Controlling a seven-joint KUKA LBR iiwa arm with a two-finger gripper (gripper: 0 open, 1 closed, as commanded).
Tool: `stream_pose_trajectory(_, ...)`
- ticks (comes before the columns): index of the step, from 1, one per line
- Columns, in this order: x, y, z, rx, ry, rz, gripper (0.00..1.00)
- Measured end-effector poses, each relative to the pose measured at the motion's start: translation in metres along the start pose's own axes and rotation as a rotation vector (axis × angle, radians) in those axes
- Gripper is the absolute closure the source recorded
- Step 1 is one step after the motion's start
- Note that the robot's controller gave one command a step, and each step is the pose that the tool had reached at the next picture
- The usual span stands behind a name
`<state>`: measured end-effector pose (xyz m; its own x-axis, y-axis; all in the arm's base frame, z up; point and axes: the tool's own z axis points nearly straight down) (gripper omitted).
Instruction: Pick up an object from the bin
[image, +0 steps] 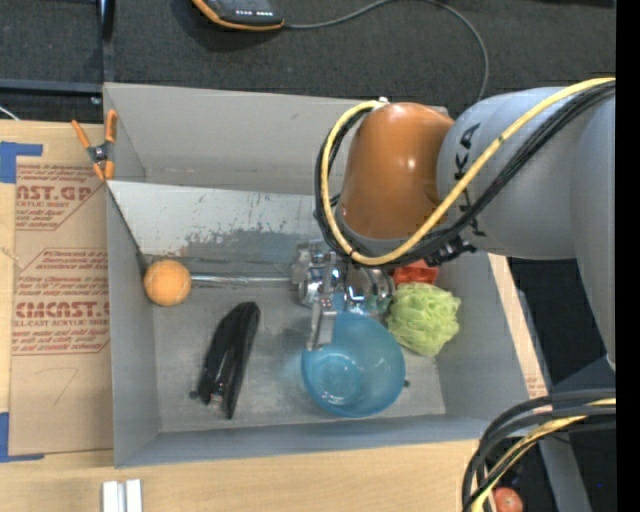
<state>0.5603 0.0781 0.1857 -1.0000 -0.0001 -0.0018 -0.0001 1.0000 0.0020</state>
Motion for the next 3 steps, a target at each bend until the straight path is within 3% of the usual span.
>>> stream_pose_trajectory(1,0.0,0.0,0.0,0.0,0.0,0.0,0.0)
stream_pose_trajectory(2,-0.031,0.024,0.068,-0.002,0.003,0.023,0.0)
stream_pose_trajectory(3,0.031,0.037,0.051,-0.003,-0.008,0.036,1.0)
